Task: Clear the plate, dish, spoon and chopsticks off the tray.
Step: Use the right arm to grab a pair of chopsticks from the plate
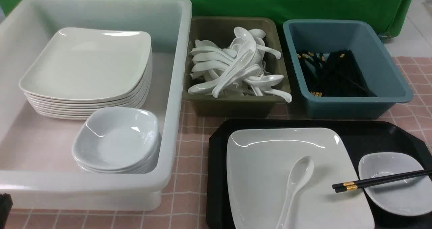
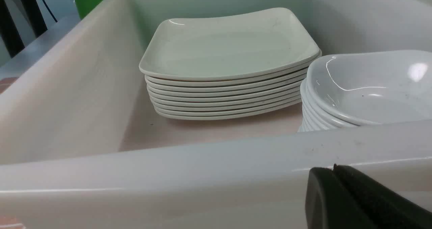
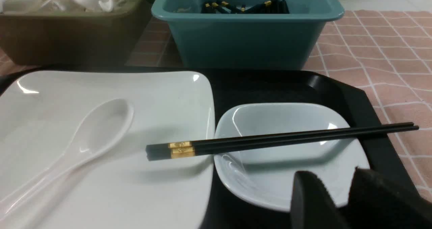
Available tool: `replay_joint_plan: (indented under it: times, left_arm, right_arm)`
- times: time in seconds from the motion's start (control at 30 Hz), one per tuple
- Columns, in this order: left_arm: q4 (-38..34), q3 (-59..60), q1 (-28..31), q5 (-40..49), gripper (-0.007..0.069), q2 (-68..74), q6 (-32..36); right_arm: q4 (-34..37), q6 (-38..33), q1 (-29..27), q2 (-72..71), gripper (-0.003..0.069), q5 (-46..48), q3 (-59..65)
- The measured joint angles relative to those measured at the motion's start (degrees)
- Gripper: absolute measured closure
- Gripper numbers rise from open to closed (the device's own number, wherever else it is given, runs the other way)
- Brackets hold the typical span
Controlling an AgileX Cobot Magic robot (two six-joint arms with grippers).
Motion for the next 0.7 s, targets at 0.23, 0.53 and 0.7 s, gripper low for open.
replay_joint_plan:
  times: [0.23,0.53,0.7]
  left_arm:
    - [0.0,0.0,0.0,0.0,0.0620,0.0,0.0]
    - [-0.2,0.0,0.0,-0.3,0.0620,0.0,0.0]
    - [-15.7,0.0,0.0,-8.1,0.0620,0.0,-7.1]
  right_arm:
    - [0.0,0.0,0.0,0.0,0.0418,0.0,0.0]
    - [0.0,0.1,0.0,0.0,0.0418,0.0,0.0]
    - [0.0,0.0,0.0,0.0,0.0418,0.0,0.0]
